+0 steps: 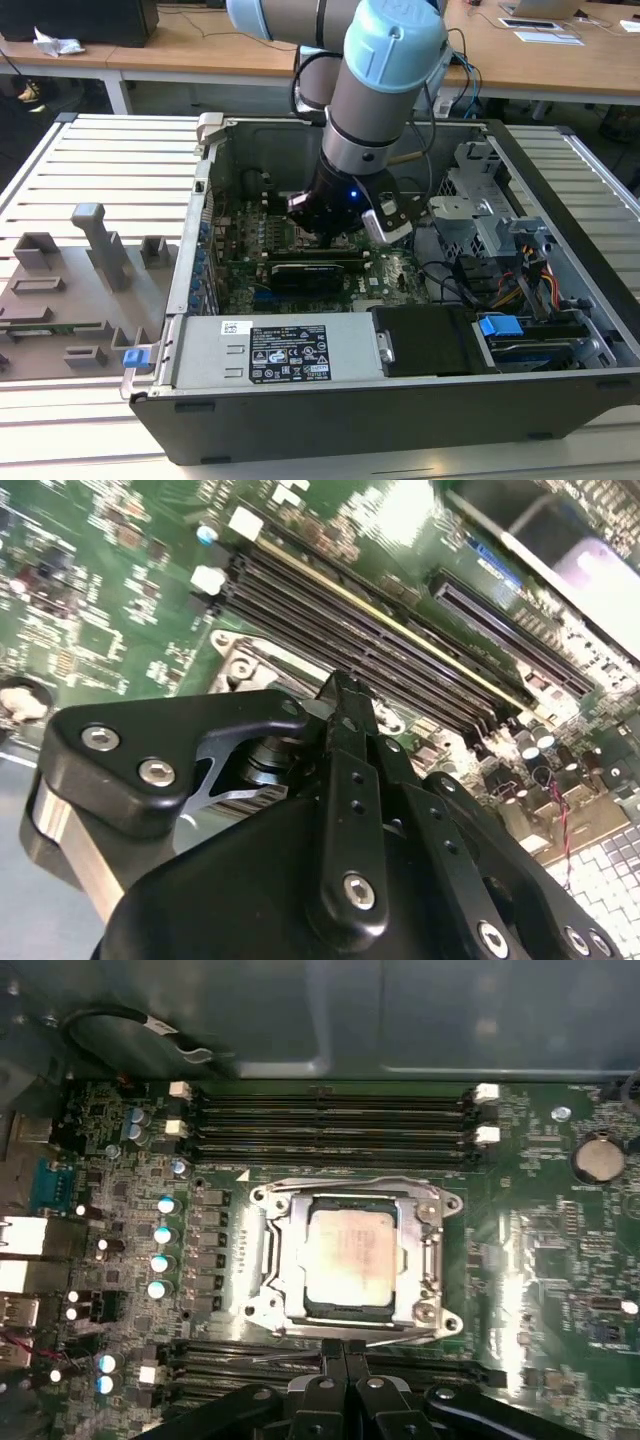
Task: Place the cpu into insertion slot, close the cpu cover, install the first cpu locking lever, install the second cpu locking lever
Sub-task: 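Install the second cpu locking lever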
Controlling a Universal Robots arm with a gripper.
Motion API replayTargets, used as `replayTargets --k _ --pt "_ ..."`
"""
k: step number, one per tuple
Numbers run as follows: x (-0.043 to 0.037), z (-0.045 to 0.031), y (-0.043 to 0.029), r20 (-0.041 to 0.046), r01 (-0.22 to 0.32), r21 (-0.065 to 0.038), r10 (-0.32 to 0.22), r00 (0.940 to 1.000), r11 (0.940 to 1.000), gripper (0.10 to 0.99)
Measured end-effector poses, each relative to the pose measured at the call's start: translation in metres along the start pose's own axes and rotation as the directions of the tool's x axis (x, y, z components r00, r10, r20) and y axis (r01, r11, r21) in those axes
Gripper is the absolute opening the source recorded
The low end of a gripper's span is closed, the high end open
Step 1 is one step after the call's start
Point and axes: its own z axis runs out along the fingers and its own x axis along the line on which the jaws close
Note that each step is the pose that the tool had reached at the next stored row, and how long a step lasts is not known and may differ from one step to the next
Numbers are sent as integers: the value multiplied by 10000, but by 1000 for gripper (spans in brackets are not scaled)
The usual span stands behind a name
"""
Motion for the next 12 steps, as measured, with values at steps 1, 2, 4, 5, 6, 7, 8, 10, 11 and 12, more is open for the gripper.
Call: replayTargets --k 1,2,4,5,6,7,8,10,11,12 --pt "22 13 1 0 1 0 -1 10000 10000 106" --pt "52 29 1 -1 4 0 -4 10000 10000 106" --pt "103 56 -1 -2 11 -10 -11 10000 10000 106" --pt "122 64 -2 -3 17 -20 -17 10000 10000 106" --pt "146 72 -2 -4 29 -39 -29 10000 10000 106" --pt "176 81 -1 -4 44 -62 -44 10000 10000 106" --pt "202 89 -1 -5 55 -82 -55 10000 10000 106" --pt "276 122 -2 -9 99 -123 -99 10000 9999 106" --pt "287 132 -3 -11 110 -129 -111 9999 9999 106" --pt "297 144 -5 -14 132 -135 -132 9999 9998 106"
